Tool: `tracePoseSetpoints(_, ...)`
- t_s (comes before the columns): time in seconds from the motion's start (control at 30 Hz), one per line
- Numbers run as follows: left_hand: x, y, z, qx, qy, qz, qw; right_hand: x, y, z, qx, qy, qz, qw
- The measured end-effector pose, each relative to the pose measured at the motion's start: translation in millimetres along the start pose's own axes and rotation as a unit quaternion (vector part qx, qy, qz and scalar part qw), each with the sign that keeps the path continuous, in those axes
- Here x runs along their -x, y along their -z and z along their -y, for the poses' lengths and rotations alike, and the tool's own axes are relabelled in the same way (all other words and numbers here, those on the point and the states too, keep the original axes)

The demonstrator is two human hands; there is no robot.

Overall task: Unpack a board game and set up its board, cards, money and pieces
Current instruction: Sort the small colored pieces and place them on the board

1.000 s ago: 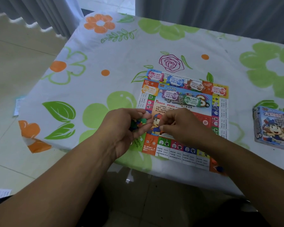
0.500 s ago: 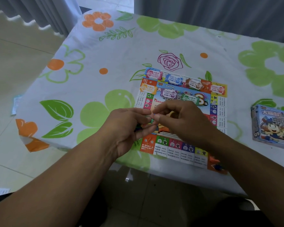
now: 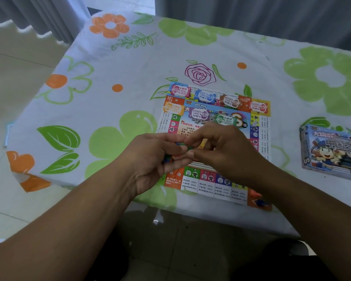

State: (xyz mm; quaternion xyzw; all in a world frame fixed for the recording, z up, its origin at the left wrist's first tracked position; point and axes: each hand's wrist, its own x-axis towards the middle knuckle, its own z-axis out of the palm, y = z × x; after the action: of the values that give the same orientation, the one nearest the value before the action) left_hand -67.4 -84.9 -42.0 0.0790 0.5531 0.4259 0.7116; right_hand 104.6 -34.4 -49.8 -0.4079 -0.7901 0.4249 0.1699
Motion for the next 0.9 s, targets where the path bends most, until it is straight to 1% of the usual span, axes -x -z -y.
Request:
tracePoseSetpoints(0.1, -0.4, 0.0, 1.3, -0.01, -0.004, -0.004, 1.0, -0.3, 5.8, 2.8, -0.062, -0.02, 0.023, 0.998)
tracePoseSetpoints(0.27, -0.9, -1.1, 2.1, -0.032, 0.003, -0.01, 0.999, 1.2, 8.9, 3.4, -0.084, -0.041, 0.046, 0.995)
tracePoseSetpoints(0.53, -2.8, -2.6, 2.0, -0.044, 0.016, 0.011, 0.999, 2.2, 13.8, 5.7, -0.129, -0.098, 0.055, 0.985)
tracePoseSetpoints(0.67, -3.0, -3.2, 2.5, -0.048, 0.023, 0.012, 0.998, 3.1, 13.4, 6.3, -0.171, -0.142, 0.054, 0.973)
tracePoseSetpoints(0.8, -2.9, -3.6, 3.6, -0.052, 0.031, 0.012, 0.998, 2.1, 11.6, 5.1, -0.176, -0.172, 0.056, 0.968)
tracePoseSetpoints(0.9, -1.9, -3.5, 2.2, -0.055, 0.034, 0.019, 0.998, 1.4, 11.0, 4.8, -0.201, -0.189, 0.055, 0.96)
